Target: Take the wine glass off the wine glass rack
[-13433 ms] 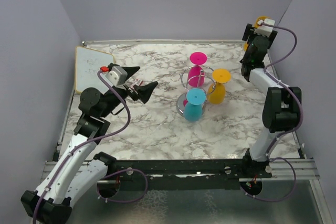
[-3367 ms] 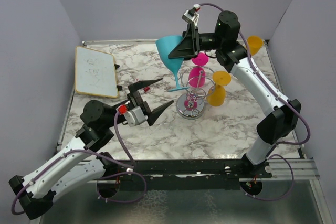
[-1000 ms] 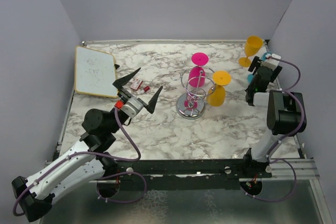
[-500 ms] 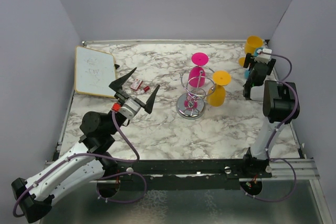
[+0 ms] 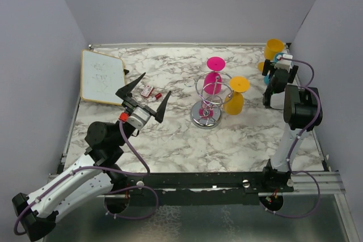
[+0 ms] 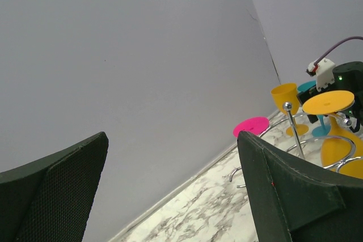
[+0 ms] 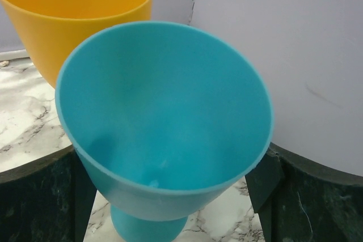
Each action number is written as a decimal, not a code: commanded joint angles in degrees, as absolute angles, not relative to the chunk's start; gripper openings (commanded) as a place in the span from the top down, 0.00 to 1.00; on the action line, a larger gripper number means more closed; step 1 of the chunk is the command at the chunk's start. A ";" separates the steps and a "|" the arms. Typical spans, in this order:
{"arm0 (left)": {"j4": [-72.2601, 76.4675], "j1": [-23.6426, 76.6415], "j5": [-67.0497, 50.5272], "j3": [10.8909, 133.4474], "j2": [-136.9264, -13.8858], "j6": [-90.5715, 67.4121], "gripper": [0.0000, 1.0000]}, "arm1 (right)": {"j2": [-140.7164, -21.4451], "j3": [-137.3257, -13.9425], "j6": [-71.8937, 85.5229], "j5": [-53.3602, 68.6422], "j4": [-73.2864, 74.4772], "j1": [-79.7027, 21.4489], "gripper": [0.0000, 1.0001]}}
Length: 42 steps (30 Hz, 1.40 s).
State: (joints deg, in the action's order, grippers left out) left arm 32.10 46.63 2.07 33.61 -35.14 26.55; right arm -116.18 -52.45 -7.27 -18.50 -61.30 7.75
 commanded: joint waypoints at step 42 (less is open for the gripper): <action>34.01 46.93 1.62 33.22 -35.89 24.45 0.00 | -58.75 -54.00 34.37 22.82 0.66 8.17 0.03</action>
